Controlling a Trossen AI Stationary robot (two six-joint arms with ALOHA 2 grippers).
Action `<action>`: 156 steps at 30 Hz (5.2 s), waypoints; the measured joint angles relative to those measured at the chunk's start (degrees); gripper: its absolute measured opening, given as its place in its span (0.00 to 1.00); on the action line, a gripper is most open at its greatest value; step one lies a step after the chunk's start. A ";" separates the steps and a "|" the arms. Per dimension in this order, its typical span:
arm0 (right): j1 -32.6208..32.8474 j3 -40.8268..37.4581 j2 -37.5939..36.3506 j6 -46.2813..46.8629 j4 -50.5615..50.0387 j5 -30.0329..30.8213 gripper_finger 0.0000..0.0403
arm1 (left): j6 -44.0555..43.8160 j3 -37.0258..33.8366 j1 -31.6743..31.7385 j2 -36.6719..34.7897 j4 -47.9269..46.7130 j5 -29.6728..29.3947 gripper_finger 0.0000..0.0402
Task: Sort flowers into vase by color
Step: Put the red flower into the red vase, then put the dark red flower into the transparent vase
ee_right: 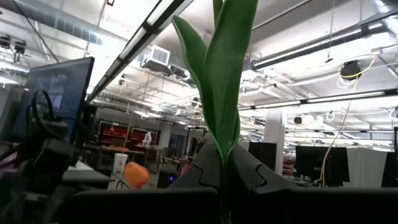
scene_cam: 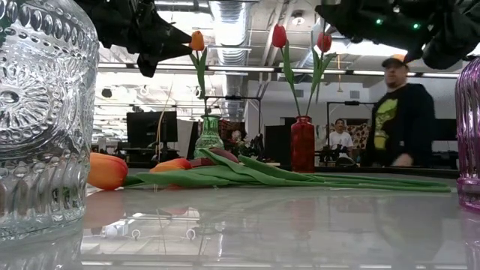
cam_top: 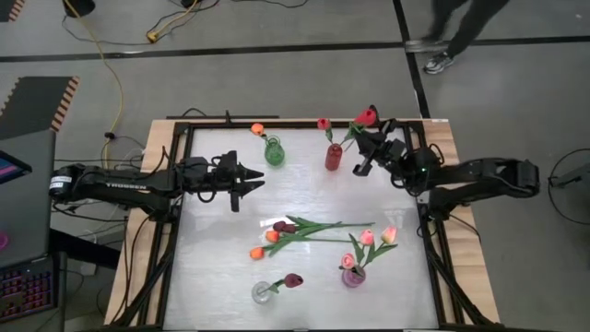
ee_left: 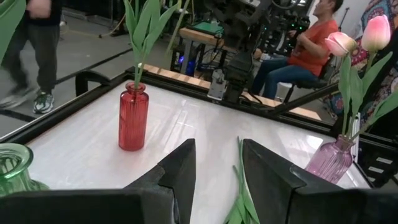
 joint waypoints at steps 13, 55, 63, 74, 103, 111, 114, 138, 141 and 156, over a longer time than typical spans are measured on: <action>-0.74 5.17 11.14 -3.33 5.51 0.00 0.07 | -0.07 0.00 0.00 0.00 -0.04 0.02 0.29; -2.93 5.62 11.50 -1.37 -2.73 0.22 0.11 | -0.23 0.02 0.00 0.00 -0.20 0.02 0.29; -2.93 5.62 11.50 -1.39 -2.73 0.37 0.11 | -0.22 0.02 0.00 0.00 -0.20 0.02 0.29; -2.01 5.62 11.50 -1.48 -4.58 7.30 0.11 | -0.22 0.02 0.00 0.00 -0.20 0.02 0.29; 1.57 5.62 11.26 -1.54 -12.47 13.95 0.49 | -0.20 0.04 0.02 0.02 -0.26 0.04 0.30; 5.37 5.62 11.23 -4.82 -13.51 23.65 0.53 | -0.20 0.04 0.01 0.02 -0.94 0.02 0.30; 6.90 5.62 11.23 -4.85 -13.49 27.55 0.53 | -0.20 0.04 0.02 0.02 -1.16 0.02 0.30; 23.30 5.62 -1.02 -2.68 -28.23 45.40 0.53 | -0.21 0.04 0.01 0.02 -1.14 0.04 0.29; 25.94 5.62 -2.89 -0.55 -32.63 45.46 0.53 | -0.22 0.04 0.02 0.02 -1.14 0.04 0.29; 31.92 5.62 -5.97 11.73 -52.29 45.38 0.53 | -0.22 0.04 0.01 0.02 -1.15 0.04 0.29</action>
